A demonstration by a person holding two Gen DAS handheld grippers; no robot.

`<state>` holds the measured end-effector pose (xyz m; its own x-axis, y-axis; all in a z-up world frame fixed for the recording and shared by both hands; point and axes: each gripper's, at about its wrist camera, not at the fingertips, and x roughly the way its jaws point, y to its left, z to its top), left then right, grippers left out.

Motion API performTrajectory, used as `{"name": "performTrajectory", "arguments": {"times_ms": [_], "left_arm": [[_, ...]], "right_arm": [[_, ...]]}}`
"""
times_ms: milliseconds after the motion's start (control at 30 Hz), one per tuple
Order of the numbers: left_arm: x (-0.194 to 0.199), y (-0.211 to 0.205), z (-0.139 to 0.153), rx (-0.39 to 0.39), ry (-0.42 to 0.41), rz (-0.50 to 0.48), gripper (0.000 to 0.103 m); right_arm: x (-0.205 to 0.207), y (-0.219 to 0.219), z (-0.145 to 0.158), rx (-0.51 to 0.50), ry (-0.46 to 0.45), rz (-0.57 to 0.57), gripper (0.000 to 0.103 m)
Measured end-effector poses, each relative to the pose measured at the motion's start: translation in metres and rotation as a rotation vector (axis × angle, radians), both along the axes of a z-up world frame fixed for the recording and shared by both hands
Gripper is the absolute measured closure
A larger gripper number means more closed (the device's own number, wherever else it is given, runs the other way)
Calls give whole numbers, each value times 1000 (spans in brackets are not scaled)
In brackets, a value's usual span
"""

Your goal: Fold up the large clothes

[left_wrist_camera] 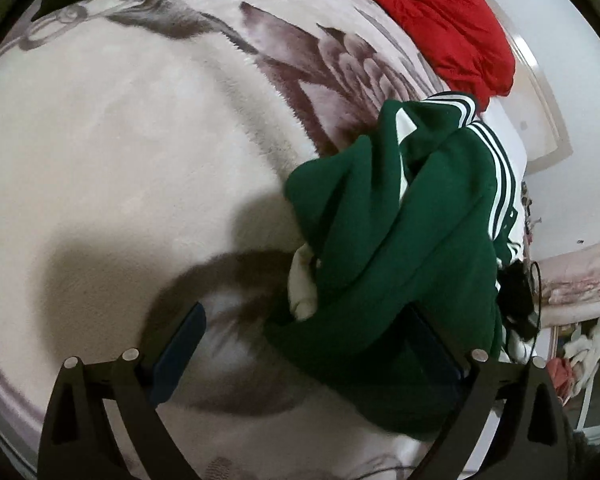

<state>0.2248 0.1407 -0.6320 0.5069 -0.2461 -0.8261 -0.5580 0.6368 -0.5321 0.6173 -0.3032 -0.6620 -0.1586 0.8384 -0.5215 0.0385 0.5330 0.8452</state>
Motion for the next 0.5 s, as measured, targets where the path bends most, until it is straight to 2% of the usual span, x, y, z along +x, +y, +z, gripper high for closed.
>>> {"name": "performTrajectory", "arguments": {"times_ms": [33, 67, 133, 167, 233, 300, 367, 433, 500], "left_arm": [[6, 2, -3, -7, -14, -3, 0], [13, 4, -5, -5, -19, -10, 0], [25, 7, -2, 16, -22, -45, 0], [30, 9, 4, 34, -22, -68, 0], [36, 13, 20, 77, -29, -112, 0], [38, 16, 35, 113, -21, -153, 0], [34, 19, 50, 158, -8, -191, 0], [22, 20, 61, 194, 14, -219, 0], [8, 18, 62, 240, 57, -242, 0]], "right_arm": [[-2, -3, 5, -6, -6, -33, 45], [-6, -11, 8, 4, 23, -104, 60], [-23, -33, 11, 78, 134, -282, 67], [-42, -48, 17, 128, 189, -391, 69], [-77, -65, 31, 182, 239, -515, 69], [-135, -82, 42, 261, 341, -666, 69], [-198, -90, 50, 303, 438, -764, 69], [-257, -89, 55, 256, 511, -771, 69], [-293, -84, 42, 172, 621, -717, 56]]}}
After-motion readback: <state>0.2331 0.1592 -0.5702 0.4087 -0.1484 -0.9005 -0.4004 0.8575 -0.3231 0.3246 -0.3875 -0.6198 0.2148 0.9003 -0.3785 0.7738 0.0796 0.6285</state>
